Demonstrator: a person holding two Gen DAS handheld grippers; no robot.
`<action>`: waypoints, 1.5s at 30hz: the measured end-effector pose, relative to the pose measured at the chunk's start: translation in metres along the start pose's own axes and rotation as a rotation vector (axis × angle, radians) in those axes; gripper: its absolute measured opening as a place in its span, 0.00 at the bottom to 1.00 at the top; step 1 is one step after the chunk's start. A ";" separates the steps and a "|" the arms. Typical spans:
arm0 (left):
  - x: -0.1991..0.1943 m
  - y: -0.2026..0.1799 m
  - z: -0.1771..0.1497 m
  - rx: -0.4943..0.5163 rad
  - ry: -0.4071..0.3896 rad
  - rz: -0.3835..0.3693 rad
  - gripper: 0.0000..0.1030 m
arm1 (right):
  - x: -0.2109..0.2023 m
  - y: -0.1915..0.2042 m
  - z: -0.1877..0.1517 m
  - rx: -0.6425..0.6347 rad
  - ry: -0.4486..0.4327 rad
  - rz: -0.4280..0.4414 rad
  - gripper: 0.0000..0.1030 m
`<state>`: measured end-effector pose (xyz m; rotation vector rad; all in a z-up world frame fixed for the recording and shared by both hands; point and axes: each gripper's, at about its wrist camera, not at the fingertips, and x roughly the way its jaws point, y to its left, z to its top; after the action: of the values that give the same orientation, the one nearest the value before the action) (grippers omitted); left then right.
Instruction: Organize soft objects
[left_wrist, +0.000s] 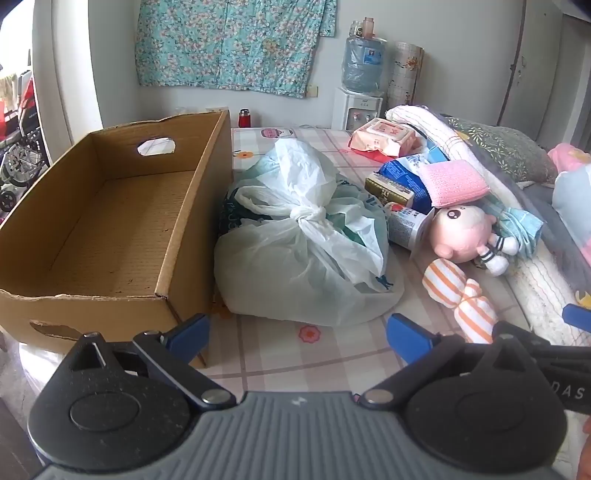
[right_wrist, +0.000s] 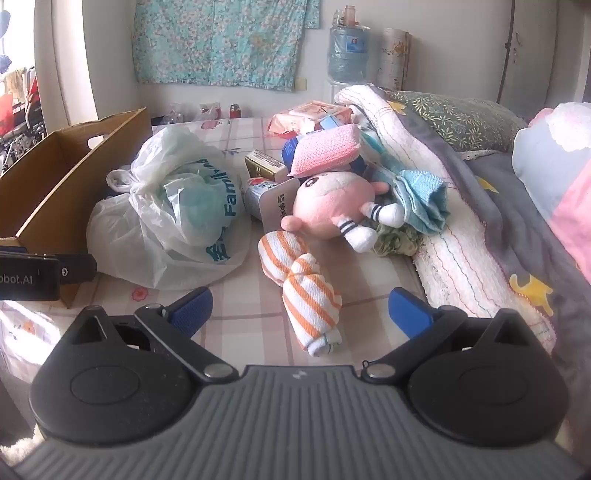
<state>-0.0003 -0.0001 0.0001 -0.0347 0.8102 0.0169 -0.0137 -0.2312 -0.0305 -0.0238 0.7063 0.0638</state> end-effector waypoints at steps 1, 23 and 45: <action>0.000 0.000 0.000 0.000 0.005 0.000 1.00 | 0.000 0.000 0.000 0.000 0.002 0.000 0.99; 0.002 0.001 -0.003 -0.011 0.032 -0.007 1.00 | 0.002 0.001 0.008 -0.001 0.017 -0.002 0.99; 0.009 -0.001 -0.004 -0.015 0.052 -0.010 1.00 | 0.010 0.004 0.009 -0.012 0.040 -0.007 0.99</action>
<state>0.0027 -0.0011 -0.0090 -0.0536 0.8623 0.0125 -0.0005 -0.2263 -0.0299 -0.0388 0.7456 0.0608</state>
